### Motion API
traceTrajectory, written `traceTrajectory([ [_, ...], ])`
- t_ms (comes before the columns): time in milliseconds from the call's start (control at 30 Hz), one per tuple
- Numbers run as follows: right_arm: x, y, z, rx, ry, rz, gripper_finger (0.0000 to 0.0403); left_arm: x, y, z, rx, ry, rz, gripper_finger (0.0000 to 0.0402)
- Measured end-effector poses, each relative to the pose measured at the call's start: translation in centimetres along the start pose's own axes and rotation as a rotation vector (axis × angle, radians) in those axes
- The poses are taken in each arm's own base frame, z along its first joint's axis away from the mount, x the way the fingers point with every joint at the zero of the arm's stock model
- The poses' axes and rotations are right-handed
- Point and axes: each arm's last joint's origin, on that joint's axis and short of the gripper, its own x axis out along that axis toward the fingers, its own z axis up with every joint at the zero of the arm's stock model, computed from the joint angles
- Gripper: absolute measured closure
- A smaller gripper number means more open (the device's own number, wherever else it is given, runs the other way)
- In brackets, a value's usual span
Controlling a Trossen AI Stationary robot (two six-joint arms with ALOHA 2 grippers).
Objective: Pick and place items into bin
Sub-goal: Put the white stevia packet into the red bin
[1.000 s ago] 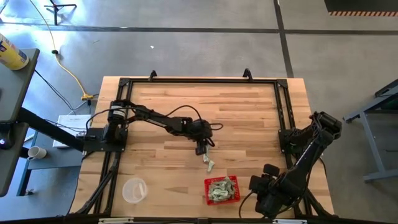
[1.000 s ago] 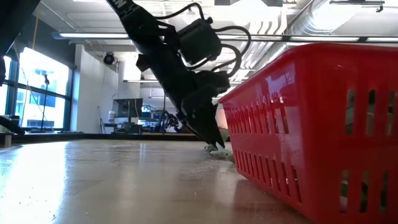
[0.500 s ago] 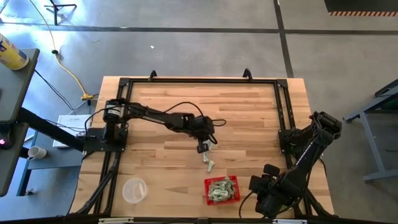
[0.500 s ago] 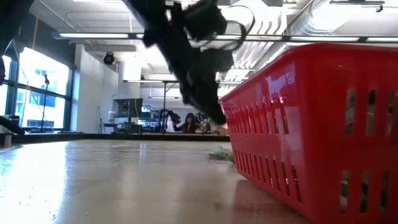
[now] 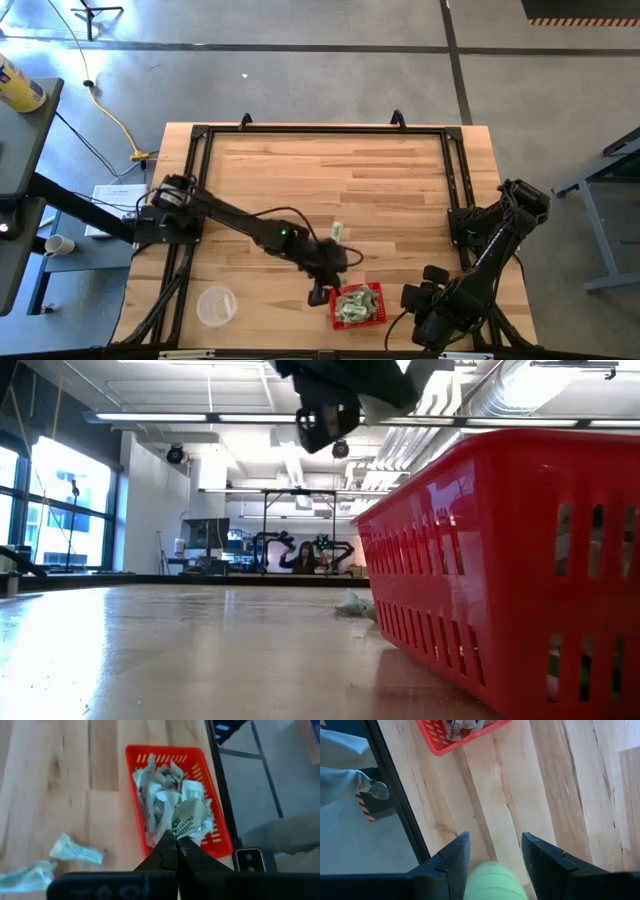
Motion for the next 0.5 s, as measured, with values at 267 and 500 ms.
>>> traceTrajectory([
  [267, 0.0, 0.0, 0.0, -0.076, -0.006, 0.001, 0.0233, 4.2, -3.0, -1.5, -0.005, -0.043, -0.128, 0.0379],
  [500, 0.0, 0.4, 0.3, -0.016, -0.064, 0.029, 0.0233, 7.4, -3.2, -3.6, -0.134, 0.081, -0.175, 0.0354],
])
